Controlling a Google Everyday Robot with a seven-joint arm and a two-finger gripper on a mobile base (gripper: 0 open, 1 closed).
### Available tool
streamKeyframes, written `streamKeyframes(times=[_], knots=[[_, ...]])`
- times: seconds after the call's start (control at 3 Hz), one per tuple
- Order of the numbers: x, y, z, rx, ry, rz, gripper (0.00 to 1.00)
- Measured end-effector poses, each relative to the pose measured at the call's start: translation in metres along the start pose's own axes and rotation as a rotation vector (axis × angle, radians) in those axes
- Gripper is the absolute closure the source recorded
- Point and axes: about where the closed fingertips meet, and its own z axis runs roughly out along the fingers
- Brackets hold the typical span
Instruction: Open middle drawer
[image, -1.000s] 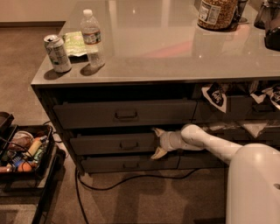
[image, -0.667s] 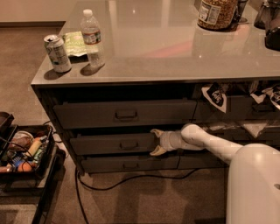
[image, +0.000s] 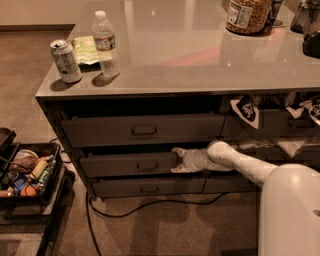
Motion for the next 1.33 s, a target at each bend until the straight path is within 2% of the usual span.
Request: streamKeyframes(times=[0.67,1.33], knots=[[-0.0007,-0.0062,-0.0029,0.000,0.000,0.000,0.98],[-0.0029,0.0010,-0.0051,-0.018,-0.009,0.020,1.00]])
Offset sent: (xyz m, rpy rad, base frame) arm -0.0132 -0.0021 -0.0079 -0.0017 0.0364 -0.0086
